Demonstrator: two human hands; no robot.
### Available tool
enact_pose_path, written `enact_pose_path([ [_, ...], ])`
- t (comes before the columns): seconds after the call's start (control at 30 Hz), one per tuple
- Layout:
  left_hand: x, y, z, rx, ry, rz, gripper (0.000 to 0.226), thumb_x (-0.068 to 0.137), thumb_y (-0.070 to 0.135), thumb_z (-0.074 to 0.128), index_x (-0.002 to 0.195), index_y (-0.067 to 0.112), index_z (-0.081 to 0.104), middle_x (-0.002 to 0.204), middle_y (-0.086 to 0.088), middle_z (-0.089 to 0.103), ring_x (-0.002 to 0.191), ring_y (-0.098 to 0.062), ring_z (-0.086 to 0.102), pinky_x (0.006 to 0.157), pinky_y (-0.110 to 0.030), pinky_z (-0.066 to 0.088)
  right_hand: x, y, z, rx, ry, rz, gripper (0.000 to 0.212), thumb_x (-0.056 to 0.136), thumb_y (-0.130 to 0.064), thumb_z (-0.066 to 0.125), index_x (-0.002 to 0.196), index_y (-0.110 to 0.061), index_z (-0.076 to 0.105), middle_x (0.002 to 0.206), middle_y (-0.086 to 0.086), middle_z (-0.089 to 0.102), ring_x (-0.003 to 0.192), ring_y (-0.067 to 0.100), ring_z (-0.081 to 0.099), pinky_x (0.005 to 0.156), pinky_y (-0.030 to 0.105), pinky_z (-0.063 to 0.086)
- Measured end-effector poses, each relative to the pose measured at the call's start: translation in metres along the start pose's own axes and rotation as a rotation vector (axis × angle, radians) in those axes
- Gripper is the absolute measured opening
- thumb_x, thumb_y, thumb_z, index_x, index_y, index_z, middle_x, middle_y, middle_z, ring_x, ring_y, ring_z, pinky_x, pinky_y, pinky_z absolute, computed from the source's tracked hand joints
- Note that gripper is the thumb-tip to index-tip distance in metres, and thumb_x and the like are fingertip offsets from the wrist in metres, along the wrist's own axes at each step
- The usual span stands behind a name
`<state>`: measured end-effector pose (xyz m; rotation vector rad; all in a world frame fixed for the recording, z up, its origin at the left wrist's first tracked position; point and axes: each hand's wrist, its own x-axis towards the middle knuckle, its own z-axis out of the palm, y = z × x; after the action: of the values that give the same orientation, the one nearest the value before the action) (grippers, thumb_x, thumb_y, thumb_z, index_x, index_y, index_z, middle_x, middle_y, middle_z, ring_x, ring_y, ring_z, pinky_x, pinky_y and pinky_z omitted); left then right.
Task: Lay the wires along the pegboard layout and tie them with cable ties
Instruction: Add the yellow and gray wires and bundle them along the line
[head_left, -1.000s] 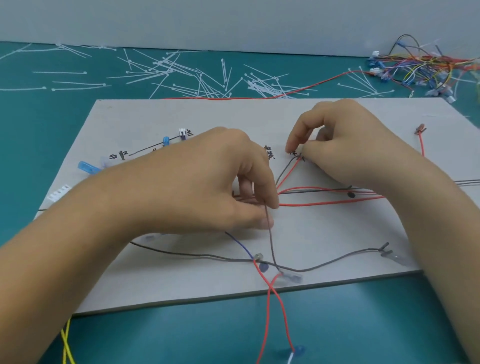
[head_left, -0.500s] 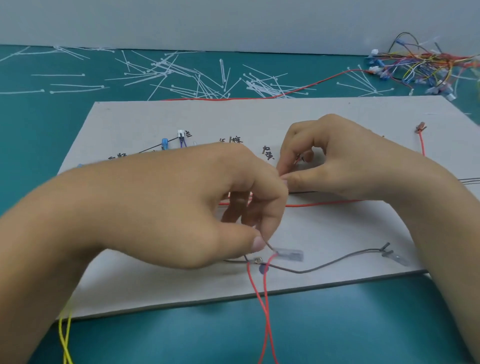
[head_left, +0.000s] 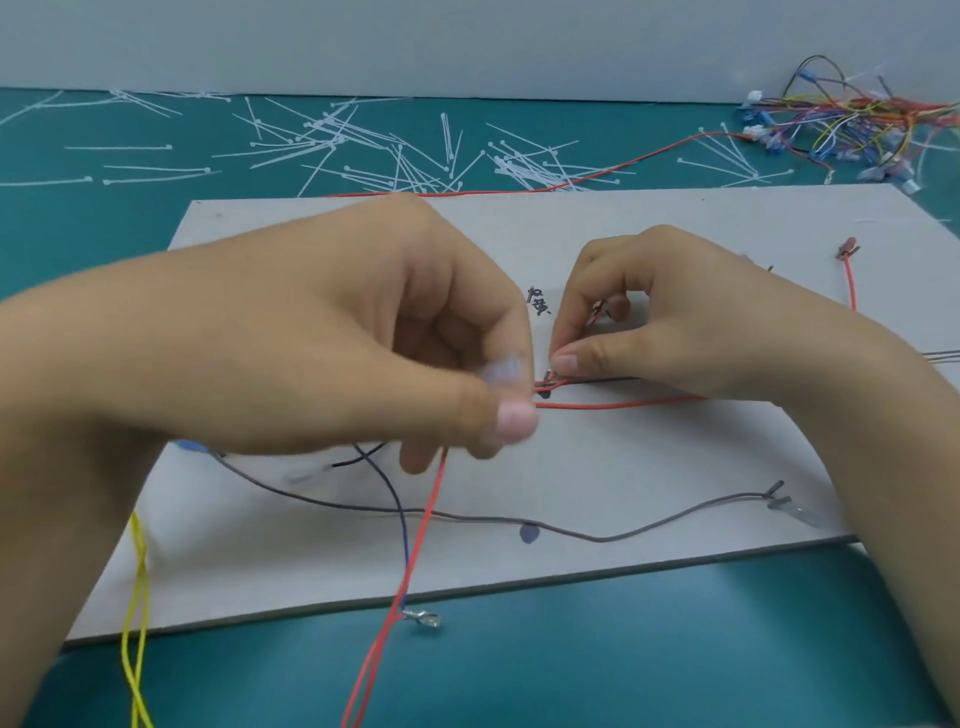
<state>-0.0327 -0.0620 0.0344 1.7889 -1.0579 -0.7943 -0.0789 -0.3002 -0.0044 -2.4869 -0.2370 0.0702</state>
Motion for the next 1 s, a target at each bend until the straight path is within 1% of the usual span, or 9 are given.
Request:
enact_pose_path([
  [0.1,-0.001,-0.008,-0.014,0.078,0.049,0.071,0.025,0.082,0.010,0.066,0.077,-0.014,0.066,0.066,-0.035,0.062,0.039,-0.025,0.048,0.039,-0.023,0.040,0.000,0.000,0.001,0.009,0.005,0.004,0.006,0.075,-0.039,0.082,0.078,-0.036,0.077,0.087,-0.016,0.064,0.085,0.005,0.057,0.081,0.036,0.050],
  [0.2,-0.001,-0.021,-0.035,-0.013,0.036,-0.022,0.008,0.090,0.012,0.073,0.096,0.007,0.074,0.083,-0.021,0.077,0.043,-0.021,0.062,0.044,-0.023,0.047,0.001,-0.002,0.001,0.011,0.000,0.011,0.007,0.074,-0.042,0.080,0.078,-0.038,0.077,0.088,-0.017,0.065,0.085,0.006,0.057,0.079,0.034,0.050],
  [0.27,0.002,-0.031,-0.046,-0.040,0.113,-0.117,0.016,0.084,0.017,0.071,0.099,0.013,0.073,0.090,-0.019,0.079,0.046,-0.021,0.066,0.043,-0.022,0.048,0.001,-0.003,0.001,0.018,-0.011,0.015,0.006,0.075,-0.041,0.082,0.076,-0.037,0.077,0.088,-0.017,0.066,0.083,0.006,0.058,0.077,0.032,0.049],
  [0.5,0.012,-0.045,-0.046,0.063,0.479,-0.199,0.030,0.062,0.038,0.084,0.077,0.013,0.079,0.068,-0.005,0.076,0.044,-0.011,0.062,0.037,-0.019,0.043,0.000,-0.005,0.001,0.027,-0.002,0.034,0.008,0.073,-0.041,0.083,0.075,-0.035,0.078,0.087,-0.015,0.065,0.081,0.007,0.058,0.077,0.033,0.050],
  [0.57,0.017,-0.047,-0.042,0.099,0.565,-0.197,0.030,0.062,0.039,0.088,0.076,0.013,0.080,0.061,-0.003,0.072,0.045,-0.010,0.059,0.044,-0.023,0.048,0.000,-0.006,0.001,0.027,-0.002,0.037,0.007,0.073,-0.039,0.083,0.074,-0.035,0.078,0.086,-0.015,0.065,0.079,0.006,0.058,0.078,0.035,0.050],
  [0.67,0.023,-0.045,-0.041,0.124,0.606,-0.253,0.018,0.073,0.034,0.091,0.078,0.020,0.083,0.078,-0.006,0.079,0.061,-0.015,0.061,0.070,-0.034,0.051,0.000,-0.008,0.002,0.034,-0.001,0.045,0.010,0.070,-0.043,0.080,0.075,-0.036,0.077,0.087,-0.014,0.066,0.080,0.009,0.059,0.080,0.038,0.052],
  [0.77,0.030,-0.040,-0.045,0.211,0.553,-0.302,0.007,0.079,0.035,0.088,0.081,0.029,0.084,0.076,0.005,0.079,0.065,-0.017,0.062,0.074,-0.033,0.049,0.000,-0.008,0.002,0.039,-0.004,0.045,0.009,0.069,-0.043,0.079,0.075,-0.036,0.077,0.088,-0.014,0.066,0.081,0.010,0.060,0.080,0.040,0.052],
  [0.9,0.038,-0.029,-0.052,0.374,0.450,-0.332,0.008,0.088,0.036,0.082,0.080,0.040,0.082,0.076,0.009,0.078,0.087,-0.028,0.074,0.086,-0.050,0.062,0.000,-0.007,0.001,0.052,0.001,0.047,0.007,0.071,-0.040,0.081,0.075,-0.035,0.077,0.087,-0.014,0.066,0.079,0.010,0.059,0.080,0.040,0.052],
  [1.0,0.051,-0.028,-0.053,0.438,0.479,-0.348,0.011,0.088,0.034,0.082,0.078,0.032,0.082,0.066,0.022,0.073,0.067,-0.002,0.071,0.061,-0.025,0.057,0.000,-0.006,0.001,0.057,0.000,0.046,0.007,0.074,-0.035,0.084,0.074,-0.035,0.077,0.087,-0.015,0.066,0.078,0.009,0.059,0.079,0.038,0.052],
])
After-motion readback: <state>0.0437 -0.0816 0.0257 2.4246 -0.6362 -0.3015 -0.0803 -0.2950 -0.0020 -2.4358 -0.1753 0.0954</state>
